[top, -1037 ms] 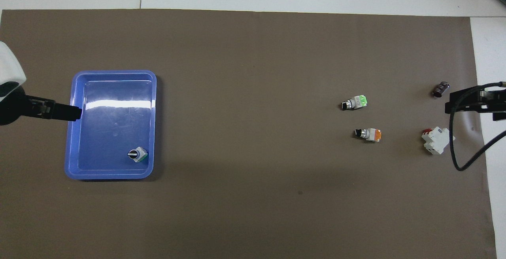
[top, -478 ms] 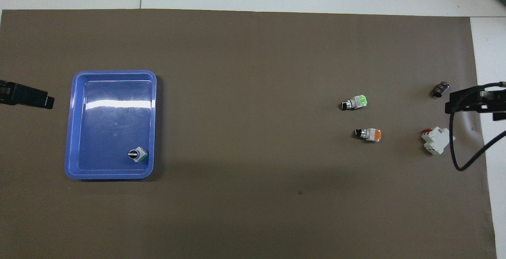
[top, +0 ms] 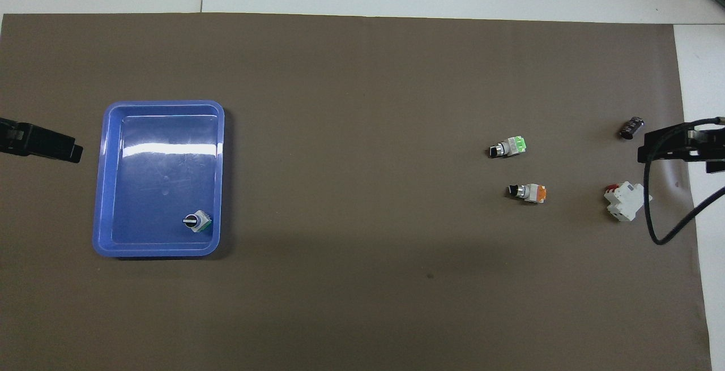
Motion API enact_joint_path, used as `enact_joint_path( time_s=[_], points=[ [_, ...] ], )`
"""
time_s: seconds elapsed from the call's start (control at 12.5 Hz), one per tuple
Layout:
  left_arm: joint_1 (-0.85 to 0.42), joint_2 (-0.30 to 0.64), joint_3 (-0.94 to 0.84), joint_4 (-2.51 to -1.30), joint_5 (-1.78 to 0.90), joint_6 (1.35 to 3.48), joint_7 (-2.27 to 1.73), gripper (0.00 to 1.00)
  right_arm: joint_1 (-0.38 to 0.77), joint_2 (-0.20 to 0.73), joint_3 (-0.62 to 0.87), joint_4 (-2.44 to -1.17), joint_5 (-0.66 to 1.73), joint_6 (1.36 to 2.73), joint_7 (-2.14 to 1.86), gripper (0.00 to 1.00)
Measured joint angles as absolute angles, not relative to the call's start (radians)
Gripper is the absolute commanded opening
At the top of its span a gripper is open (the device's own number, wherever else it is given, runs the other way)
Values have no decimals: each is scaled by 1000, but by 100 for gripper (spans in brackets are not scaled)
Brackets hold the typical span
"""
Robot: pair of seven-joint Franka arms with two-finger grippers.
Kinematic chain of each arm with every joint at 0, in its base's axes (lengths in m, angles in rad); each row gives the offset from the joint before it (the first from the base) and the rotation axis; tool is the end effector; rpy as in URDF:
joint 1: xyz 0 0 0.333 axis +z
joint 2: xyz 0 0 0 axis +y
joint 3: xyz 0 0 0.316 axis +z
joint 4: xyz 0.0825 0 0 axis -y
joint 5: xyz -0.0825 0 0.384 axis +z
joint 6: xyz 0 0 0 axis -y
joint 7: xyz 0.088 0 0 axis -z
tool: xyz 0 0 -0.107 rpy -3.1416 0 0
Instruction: Turn and place switch with both arms
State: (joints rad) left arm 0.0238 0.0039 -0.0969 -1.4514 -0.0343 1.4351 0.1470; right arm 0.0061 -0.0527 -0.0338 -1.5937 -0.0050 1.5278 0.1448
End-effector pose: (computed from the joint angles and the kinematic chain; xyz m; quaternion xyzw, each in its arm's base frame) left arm 0.5397 -0.0435 0.6662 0.9935 -0.1119 -0.0094 0.0176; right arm 0.5335 -0.0159 0.6386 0.9963 -0.0862 -0.0065 0.0020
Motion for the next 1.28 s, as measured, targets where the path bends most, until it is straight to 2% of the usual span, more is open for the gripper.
enact_joint_path(
  time_s=[0.56,1.28],
  points=[
    [-32,1,-18,-1451,-23,1426,114,100,6,-53,-34,-1594,-5,1528,145,100],
    [-33,1,-7,-1459,-23,1421,113,100,6,-53,-34,-1594,-5,1528,145,100]
  ],
)
